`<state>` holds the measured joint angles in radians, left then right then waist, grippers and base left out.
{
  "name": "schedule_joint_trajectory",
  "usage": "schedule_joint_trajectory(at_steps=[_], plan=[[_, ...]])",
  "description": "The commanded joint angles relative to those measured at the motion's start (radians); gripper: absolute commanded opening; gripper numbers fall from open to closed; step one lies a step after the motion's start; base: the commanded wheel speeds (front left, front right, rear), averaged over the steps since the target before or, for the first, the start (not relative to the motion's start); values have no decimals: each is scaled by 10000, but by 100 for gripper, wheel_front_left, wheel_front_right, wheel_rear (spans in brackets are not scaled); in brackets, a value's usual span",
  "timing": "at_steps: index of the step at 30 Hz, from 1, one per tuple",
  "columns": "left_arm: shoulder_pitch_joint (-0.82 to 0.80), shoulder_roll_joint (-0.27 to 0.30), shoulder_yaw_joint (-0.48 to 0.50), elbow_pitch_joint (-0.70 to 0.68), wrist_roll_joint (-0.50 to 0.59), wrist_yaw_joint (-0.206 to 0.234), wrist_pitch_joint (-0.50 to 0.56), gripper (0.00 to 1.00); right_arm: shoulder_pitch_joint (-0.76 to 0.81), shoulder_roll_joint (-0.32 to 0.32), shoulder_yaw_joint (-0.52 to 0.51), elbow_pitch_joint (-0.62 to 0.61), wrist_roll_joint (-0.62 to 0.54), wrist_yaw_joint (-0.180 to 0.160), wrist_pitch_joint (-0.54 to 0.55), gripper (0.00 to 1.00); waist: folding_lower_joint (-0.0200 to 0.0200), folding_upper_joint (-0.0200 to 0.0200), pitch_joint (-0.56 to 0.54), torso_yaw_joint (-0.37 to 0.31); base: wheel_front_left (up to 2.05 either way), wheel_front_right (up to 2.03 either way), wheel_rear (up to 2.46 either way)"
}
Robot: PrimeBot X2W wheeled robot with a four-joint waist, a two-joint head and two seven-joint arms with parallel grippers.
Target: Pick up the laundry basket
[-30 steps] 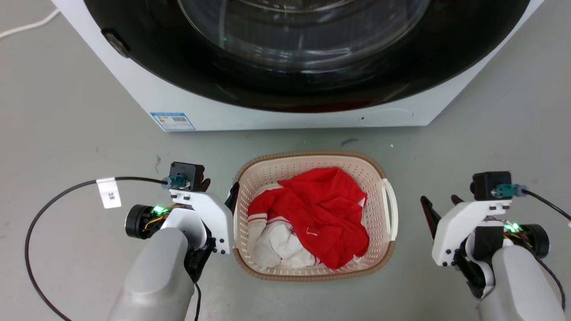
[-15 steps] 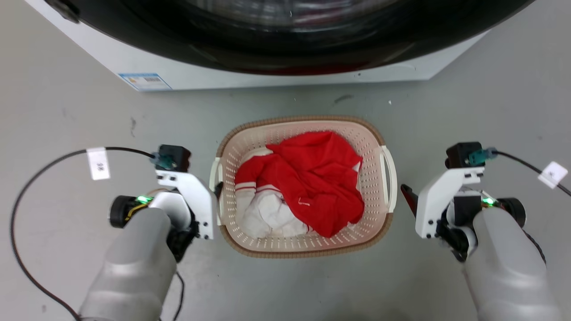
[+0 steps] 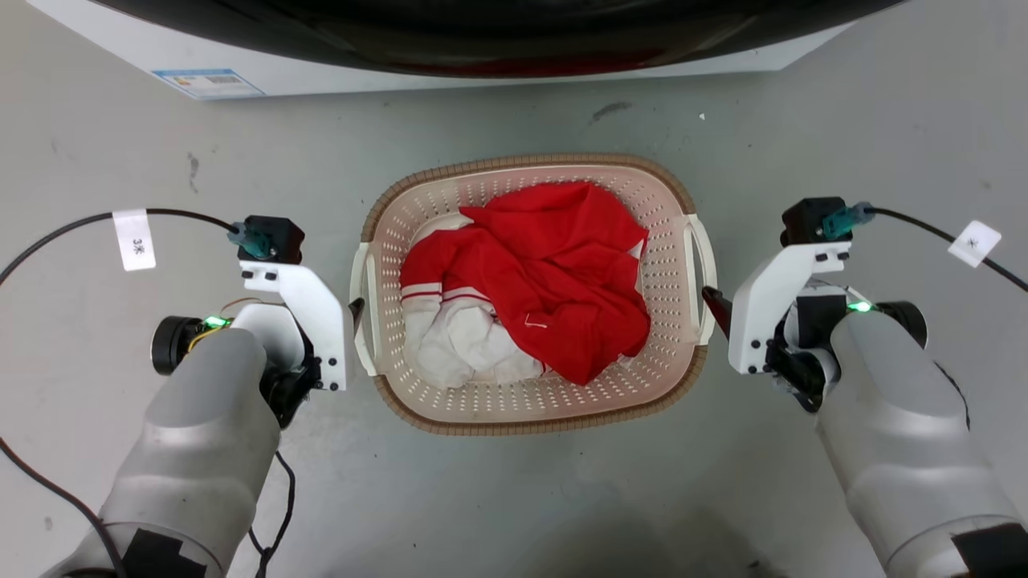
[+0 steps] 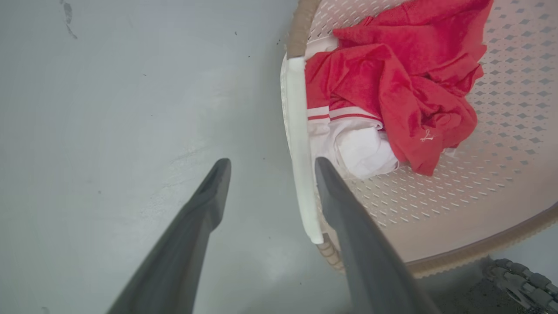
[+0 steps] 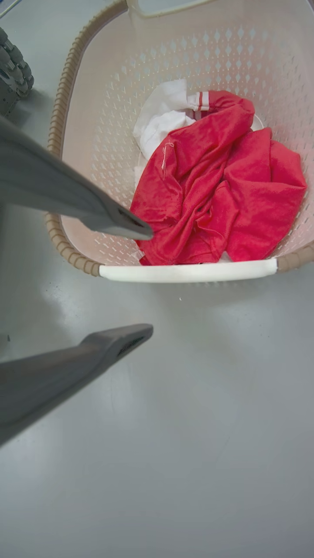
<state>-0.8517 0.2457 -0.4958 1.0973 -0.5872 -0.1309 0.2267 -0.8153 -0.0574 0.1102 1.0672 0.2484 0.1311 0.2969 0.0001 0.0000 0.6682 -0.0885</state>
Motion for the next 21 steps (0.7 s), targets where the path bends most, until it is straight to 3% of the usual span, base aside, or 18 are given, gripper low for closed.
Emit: schedule_joint_trajectory(at_steps=[1, 8, 21], plan=[[-151, 54, -59, 48, -24, 11, 29, 100, -161, 42, 38, 69, 45, -7, -64, 100, -1, 0, 124, -4, 0, 0, 0], [-568, 166, -479, 363, -268, 17, 30, 100, -862, 82, 426, 878, 337, -8, -364, 100, -1, 0, 560, -6, 0, 0, 0], [-1315, 259, -1155, 748, -606, 21, -43, 100, -1520, 83, 1926, 1154, 1740, -7, -610, 100, -1, 0, 1364, -126, 0, 0, 0]])
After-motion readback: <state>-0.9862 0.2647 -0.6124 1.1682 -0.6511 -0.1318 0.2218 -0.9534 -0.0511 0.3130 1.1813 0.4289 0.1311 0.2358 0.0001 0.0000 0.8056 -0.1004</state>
